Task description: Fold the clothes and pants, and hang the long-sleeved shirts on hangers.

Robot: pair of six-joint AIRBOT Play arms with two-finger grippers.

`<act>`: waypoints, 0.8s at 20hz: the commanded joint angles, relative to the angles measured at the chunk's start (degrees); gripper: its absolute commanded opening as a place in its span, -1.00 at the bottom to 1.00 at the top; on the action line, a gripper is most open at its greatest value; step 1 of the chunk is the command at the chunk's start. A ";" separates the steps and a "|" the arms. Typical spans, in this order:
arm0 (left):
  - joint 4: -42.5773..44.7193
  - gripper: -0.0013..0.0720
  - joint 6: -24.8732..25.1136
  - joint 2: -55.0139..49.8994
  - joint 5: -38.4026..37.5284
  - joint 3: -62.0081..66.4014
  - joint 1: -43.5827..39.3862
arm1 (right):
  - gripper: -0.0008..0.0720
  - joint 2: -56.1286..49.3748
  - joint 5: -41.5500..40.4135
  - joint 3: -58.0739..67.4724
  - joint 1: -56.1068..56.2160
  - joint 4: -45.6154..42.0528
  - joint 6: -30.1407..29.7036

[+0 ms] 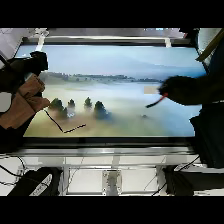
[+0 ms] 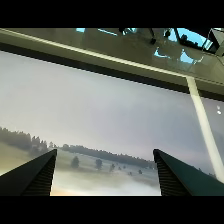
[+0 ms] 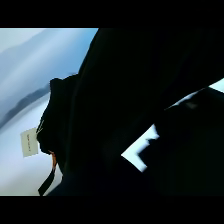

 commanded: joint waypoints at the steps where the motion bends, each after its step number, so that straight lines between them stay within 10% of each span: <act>1: 0.00 0.92 0.02 0.11 -0.04 0.00 -0.70 | -0.97 8.02 1.18 -9.60 -17.64 -1.33 1.14; 11: 0.00 0.92 0.02 0.11 -1.55 0.00 -0.70 | -0.93 21.35 -3.15 -49.11 -34.71 -3.98 1.55; 14: -0.02 0.92 0.00 0.11 -3.76 0.00 -0.70 | 0.59 22.34 -3.39 -44.68 -34.75 -2.32 2.84; 16: -0.07 0.92 -0.04 0.11 -3.87 0.00 -0.70 | 0.56 22.36 -4.52 -38.53 -34.62 5.05 3.76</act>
